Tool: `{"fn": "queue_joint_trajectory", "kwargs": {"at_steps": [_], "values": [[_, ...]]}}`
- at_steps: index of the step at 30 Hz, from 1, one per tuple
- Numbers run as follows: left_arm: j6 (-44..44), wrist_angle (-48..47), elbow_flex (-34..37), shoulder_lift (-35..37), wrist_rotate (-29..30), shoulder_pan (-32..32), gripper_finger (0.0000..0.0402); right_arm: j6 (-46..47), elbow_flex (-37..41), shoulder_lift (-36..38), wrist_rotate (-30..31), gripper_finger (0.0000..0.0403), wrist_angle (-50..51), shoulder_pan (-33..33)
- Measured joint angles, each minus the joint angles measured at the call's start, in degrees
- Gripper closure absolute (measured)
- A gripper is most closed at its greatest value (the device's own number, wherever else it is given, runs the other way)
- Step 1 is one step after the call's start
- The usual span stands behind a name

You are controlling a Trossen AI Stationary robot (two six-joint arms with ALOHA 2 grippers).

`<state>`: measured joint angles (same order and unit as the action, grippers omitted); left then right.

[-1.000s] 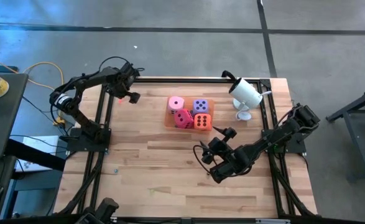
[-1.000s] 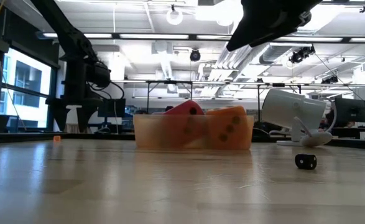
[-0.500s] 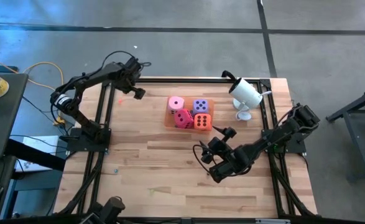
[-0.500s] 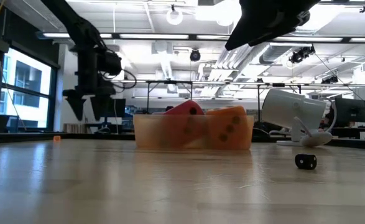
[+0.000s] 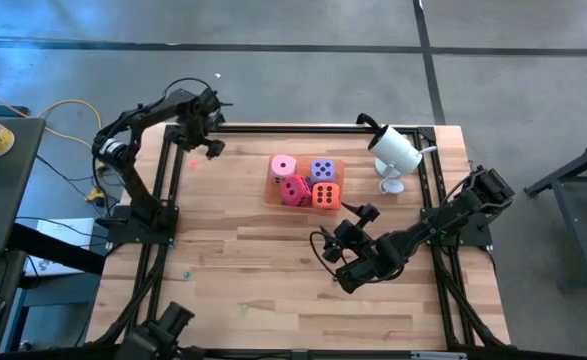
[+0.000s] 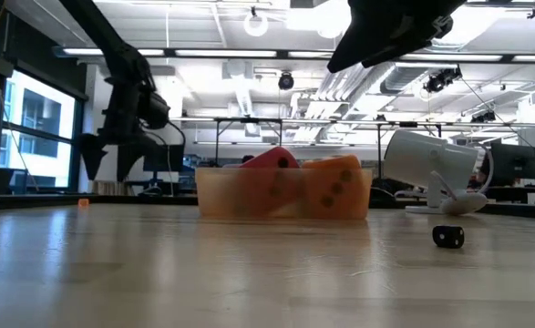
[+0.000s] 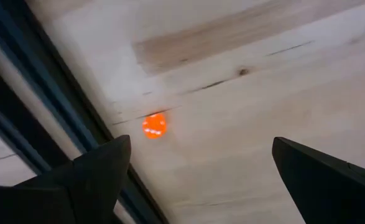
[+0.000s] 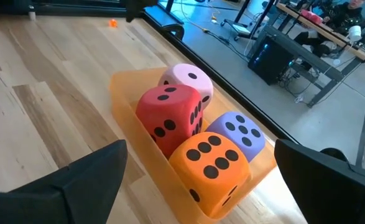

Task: Pick & Place Dice
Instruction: Put the small orange die into the orange bin

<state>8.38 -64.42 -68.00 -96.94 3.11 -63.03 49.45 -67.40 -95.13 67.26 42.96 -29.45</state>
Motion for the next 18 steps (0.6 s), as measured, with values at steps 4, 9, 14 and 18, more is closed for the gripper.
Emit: {"fn": "queue_joint_trajectory", "kwargs": {"at_steps": [4,9,14,18], "values": [[2.57,-2.99,-2.50,-3.05,0.22,-0.13,0.0022,-0.02,0.00,0.00,-0.29,0.0007,-0.48,0.35],[3.45,-10.68,-7.42,-8.78,-0.31,-0.88,0.0022,-0.22,0.00,-0.02,-1.34,0.0007,-0.95,0.37],[3.70,-17.66,-11.41,-14.99,-0.63,-0.98,0.0022,-0.22,0.00,-0.02,-1.63,0.0007,-1.02,0.19],[3.70,-19.72,-12.40,-17.34,-0.61,-0.98,0.0022,-0.24,0.00,-0.02,-2.32,0.0007,-1.00,0.17]]}}
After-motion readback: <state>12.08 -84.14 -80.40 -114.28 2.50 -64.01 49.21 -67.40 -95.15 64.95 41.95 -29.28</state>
